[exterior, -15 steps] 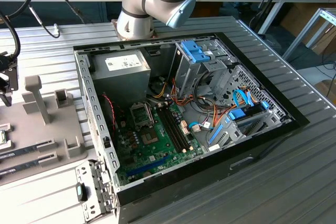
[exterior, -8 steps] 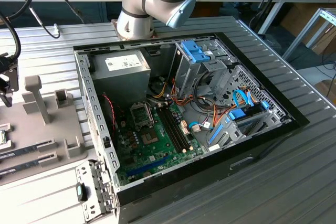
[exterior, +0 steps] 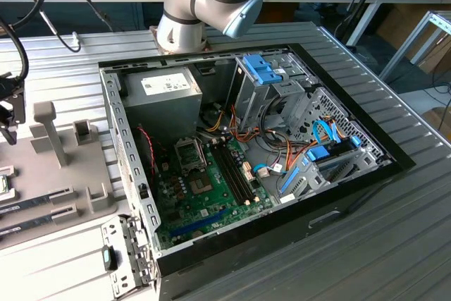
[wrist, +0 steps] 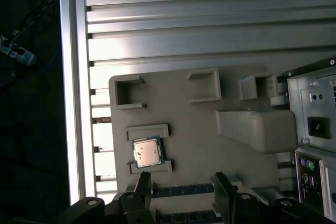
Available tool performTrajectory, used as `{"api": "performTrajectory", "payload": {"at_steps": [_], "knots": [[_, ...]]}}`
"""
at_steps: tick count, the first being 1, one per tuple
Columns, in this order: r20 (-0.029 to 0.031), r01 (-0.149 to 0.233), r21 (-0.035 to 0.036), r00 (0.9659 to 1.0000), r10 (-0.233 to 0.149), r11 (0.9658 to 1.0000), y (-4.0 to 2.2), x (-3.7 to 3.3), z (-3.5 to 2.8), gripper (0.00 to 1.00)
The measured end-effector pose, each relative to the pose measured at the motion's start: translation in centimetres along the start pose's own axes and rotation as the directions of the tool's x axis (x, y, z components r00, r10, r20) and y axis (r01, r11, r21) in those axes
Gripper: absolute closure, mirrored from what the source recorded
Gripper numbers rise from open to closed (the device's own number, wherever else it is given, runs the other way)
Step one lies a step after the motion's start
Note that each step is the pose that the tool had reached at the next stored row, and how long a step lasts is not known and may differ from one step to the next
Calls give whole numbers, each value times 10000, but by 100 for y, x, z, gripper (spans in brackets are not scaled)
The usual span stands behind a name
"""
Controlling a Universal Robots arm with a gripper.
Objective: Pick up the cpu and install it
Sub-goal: 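Pick up the cpu and move it towards the insertion slot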
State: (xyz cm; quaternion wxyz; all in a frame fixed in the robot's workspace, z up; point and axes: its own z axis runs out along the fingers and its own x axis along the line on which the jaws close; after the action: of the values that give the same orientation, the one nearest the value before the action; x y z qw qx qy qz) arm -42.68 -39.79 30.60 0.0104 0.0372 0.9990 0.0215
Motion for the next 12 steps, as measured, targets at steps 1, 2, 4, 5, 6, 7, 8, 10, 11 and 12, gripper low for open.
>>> {"api": "performTrajectory", "payload": {"at_steps": [1,2,4,5,6,7,8,10,11,12], "knots": [[0,0,0,10000,0,10000,0,0,2,40],[0,0,0,10000,0,10000,0,0,4,40],[1,0,0,10000,0,10000,0,0,10,40],[1,0,-1,10000,0,10000,-1,0,15,40],[0,0,0,10000,0,10000,-1,0,17,40],[0,0,0,10000,0,10000,-1,0,20,40],[0,0,0,10000,0,10000,-1,0,22,40],[0,0,0,10000,0,10000,-1,0,27,40],[0,0,0,10000,0,10000,-1,1,28,40],[0,0,0,10000,0,10000,-1,1,31,40]]}}
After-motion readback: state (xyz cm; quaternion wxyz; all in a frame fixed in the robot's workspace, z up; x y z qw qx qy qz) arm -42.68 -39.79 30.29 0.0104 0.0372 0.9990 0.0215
